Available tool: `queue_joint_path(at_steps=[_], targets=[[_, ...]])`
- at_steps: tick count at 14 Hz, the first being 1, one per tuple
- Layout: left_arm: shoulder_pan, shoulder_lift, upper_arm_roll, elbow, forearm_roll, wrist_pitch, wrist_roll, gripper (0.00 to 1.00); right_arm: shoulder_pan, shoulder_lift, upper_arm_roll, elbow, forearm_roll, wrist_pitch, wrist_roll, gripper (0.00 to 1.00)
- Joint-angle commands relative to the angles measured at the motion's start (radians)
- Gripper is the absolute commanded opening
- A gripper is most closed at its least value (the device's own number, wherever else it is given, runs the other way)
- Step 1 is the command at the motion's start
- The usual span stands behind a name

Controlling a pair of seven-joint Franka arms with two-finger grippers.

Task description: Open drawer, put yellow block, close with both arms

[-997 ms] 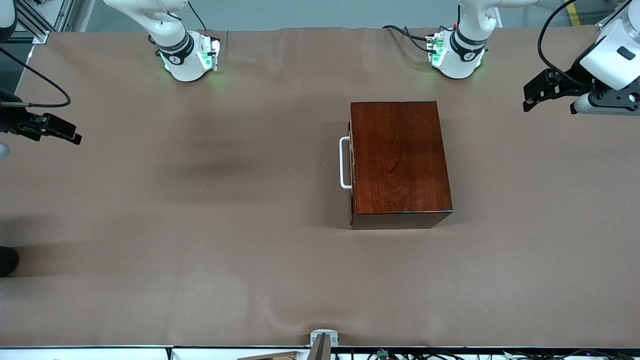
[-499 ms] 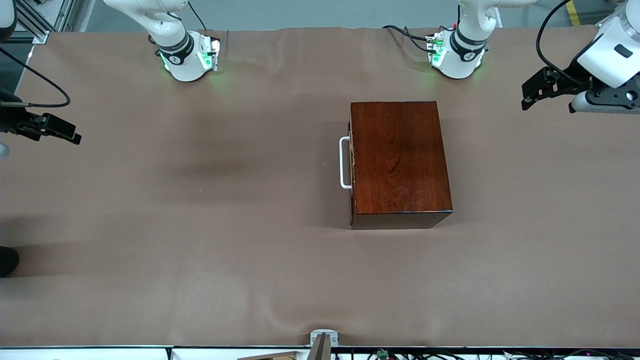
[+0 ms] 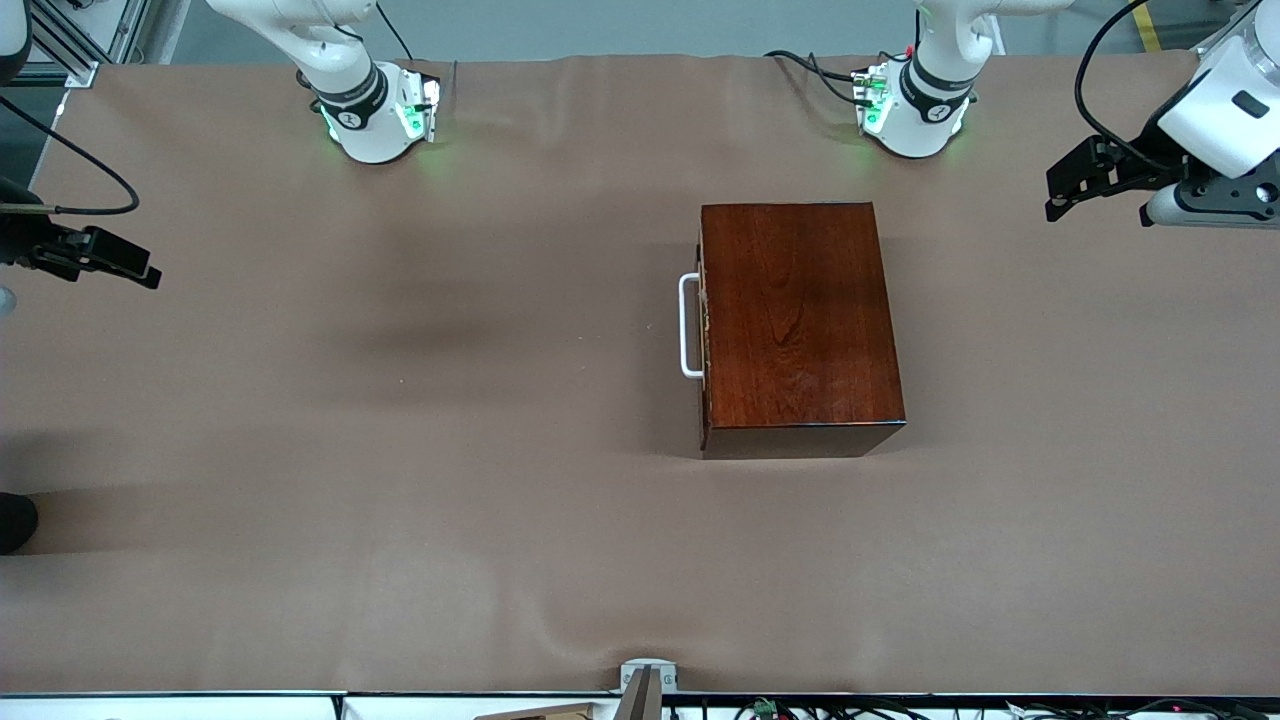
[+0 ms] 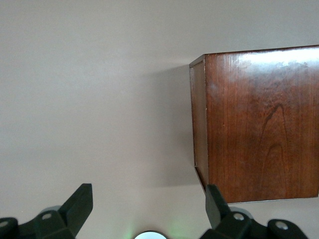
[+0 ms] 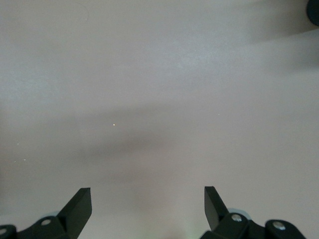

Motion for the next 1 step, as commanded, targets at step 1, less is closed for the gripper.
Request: queue_joint_path(at_steps=[1], targets=[[0.011,-0.013,-0.018,-0.008,0.02,-0.012,0.029,1.0,-0.018,-0.02,0.011,-0.015,-0.002,-0.003,-0.007,1.0]])
